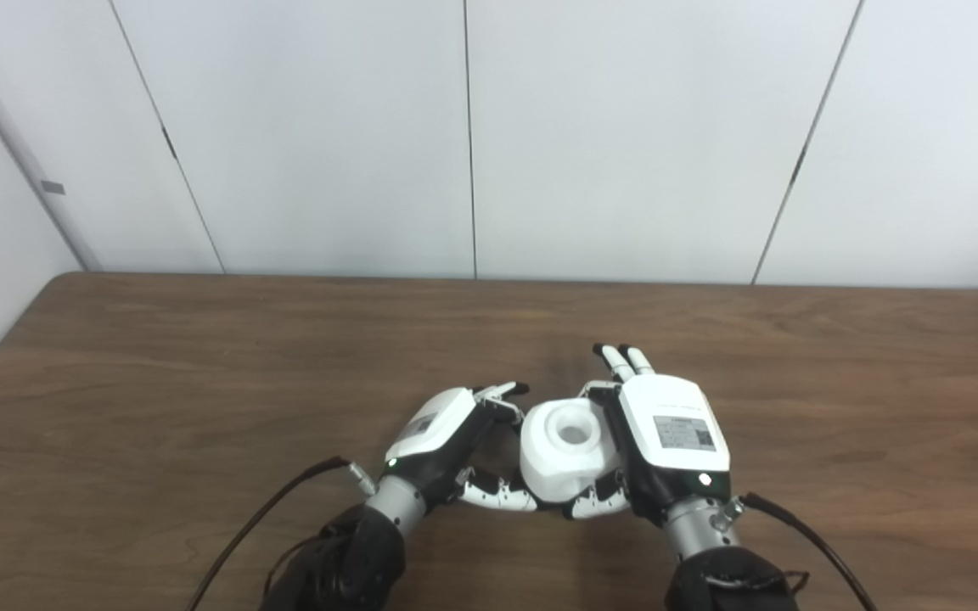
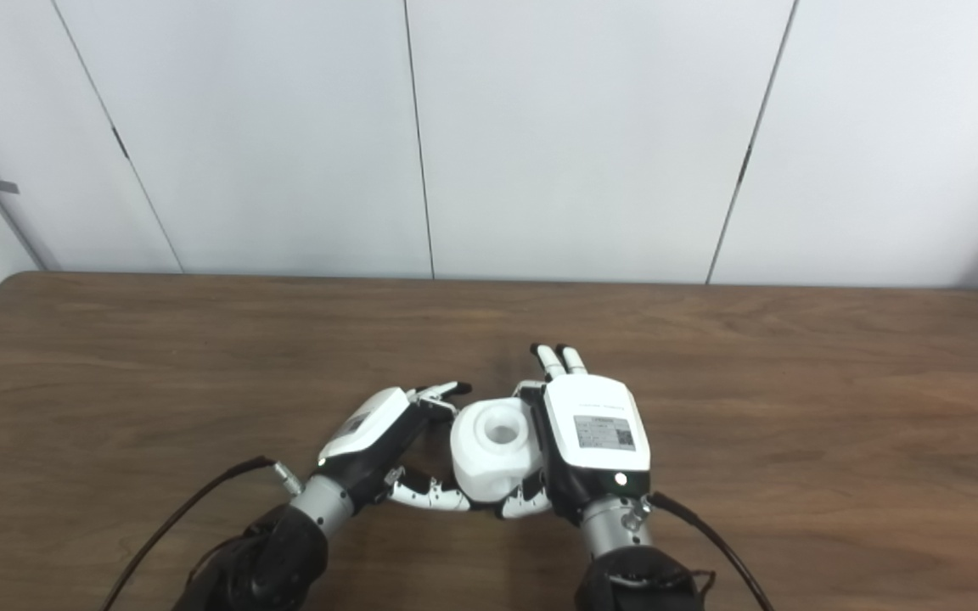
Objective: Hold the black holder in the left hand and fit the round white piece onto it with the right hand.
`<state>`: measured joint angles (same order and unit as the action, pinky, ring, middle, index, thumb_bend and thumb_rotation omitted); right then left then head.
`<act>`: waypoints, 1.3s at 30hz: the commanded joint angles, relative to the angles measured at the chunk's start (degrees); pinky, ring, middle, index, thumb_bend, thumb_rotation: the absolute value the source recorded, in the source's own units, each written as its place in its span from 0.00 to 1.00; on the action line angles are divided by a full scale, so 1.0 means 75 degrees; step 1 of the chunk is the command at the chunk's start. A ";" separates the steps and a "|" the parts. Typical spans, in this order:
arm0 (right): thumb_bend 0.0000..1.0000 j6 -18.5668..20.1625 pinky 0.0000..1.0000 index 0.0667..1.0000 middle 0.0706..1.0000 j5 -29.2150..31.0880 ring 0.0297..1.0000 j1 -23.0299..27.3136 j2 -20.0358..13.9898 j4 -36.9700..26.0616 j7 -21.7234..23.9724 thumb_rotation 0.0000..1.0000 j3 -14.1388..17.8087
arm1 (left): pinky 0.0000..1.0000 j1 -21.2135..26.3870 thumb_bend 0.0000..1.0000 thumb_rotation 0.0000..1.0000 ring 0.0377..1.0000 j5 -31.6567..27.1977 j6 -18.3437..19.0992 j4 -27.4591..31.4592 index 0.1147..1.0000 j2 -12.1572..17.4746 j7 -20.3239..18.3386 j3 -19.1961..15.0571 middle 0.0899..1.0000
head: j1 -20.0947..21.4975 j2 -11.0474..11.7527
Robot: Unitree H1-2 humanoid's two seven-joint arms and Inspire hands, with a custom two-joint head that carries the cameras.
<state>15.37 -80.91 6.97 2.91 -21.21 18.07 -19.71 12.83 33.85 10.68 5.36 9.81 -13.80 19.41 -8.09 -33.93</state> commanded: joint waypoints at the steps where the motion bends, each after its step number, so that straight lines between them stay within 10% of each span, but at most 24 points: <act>1: 0.51 -0.0066 0.67 0.45 0.93 0.0063 0.95 0.0072 0.0033 -0.0027 0.0020 0.14 -0.0041 | 0.99 0.0235 0.51 0.05 0.96 0.0022 -0.0210 0.0083 0.41 -0.0070 0.0192 0.0005 0.93 | -0.0006 -0.0005; 39: 0.52 -0.0087 0.68 0.45 0.95 0.0275 0.97 0.0102 -0.0057 -0.0098 0.0325 0.15 -0.0026 | 0.99 0.0264 0.51 0.05 0.96 0.0069 -0.0219 0.0013 0.41 -0.0044 0.0173 0.0021 0.93 | 0.0008 0.0066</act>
<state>15.41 -79.37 7.18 2.53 -21.37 19.30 -19.39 12.84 33.97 10.29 5.05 9.83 -13.70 19.46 -8.00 -33.40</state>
